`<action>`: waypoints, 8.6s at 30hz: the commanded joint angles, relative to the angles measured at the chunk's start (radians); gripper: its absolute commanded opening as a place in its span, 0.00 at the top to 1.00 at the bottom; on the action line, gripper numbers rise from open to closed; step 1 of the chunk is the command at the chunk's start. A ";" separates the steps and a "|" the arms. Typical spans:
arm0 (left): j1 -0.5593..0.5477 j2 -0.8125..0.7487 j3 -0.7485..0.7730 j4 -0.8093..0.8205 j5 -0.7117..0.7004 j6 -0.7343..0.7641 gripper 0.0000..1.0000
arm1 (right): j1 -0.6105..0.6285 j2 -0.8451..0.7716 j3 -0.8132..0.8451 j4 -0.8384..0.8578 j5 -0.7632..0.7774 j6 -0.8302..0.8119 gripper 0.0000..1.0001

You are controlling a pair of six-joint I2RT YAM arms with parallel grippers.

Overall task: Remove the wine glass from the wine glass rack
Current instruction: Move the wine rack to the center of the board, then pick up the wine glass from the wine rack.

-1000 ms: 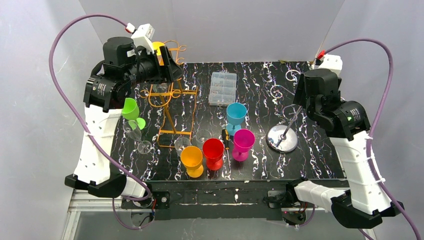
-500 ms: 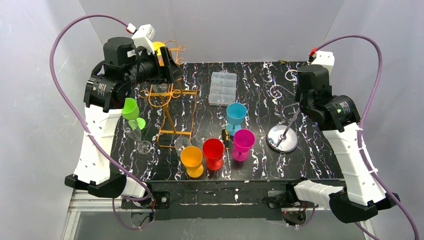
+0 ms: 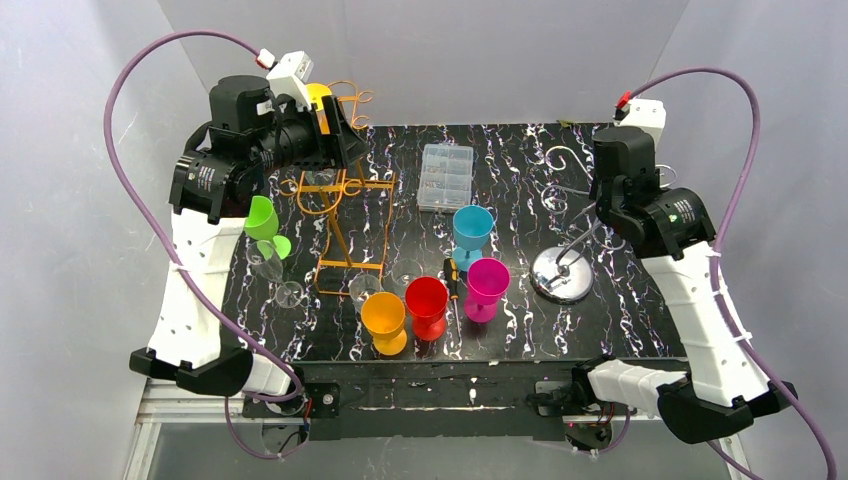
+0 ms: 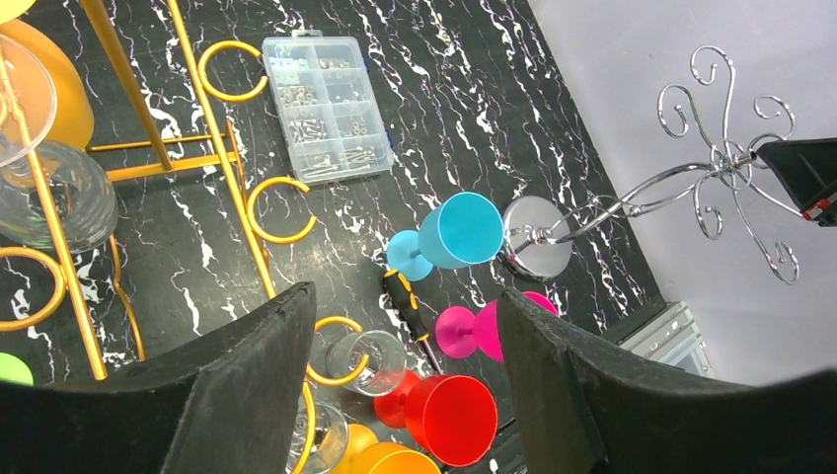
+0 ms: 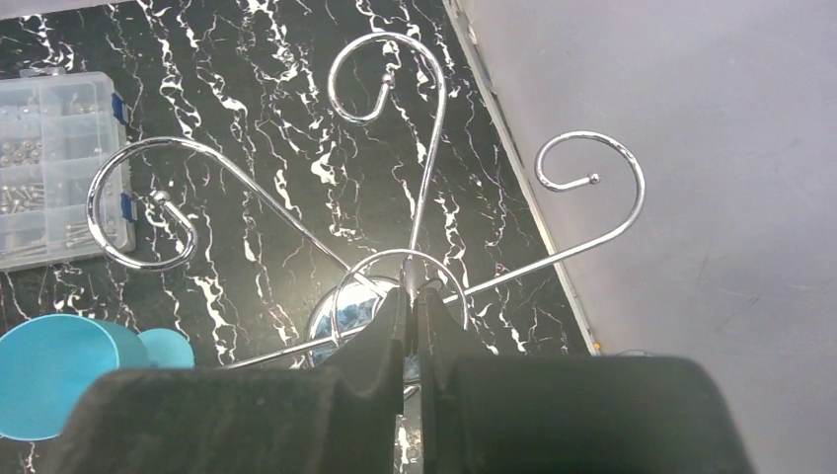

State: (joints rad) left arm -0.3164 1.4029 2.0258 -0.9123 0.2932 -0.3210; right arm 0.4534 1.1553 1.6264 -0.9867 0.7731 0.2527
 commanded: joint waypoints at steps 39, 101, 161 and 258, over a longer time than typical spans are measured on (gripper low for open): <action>-0.004 -0.073 -0.049 0.041 0.034 0.007 0.34 | -0.041 0.321 0.319 0.426 0.024 -0.112 0.99; 0.022 0.019 0.048 -0.002 -0.118 0.045 0.29 | -0.151 0.301 0.316 0.353 -0.280 0.039 0.11; 0.580 0.251 -0.267 0.513 0.471 -0.442 0.75 | -0.113 0.327 0.295 0.363 -0.678 0.141 0.02; 0.666 -0.001 -0.189 0.750 0.453 -0.742 1.00 | 0.342 0.883 0.777 0.970 -1.133 0.722 0.08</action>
State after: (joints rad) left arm 0.3450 1.4788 1.8282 -0.1955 0.7227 -1.0775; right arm 0.7513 1.9587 2.3108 -0.2344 -0.3199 0.7677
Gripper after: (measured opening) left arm 0.049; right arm 0.958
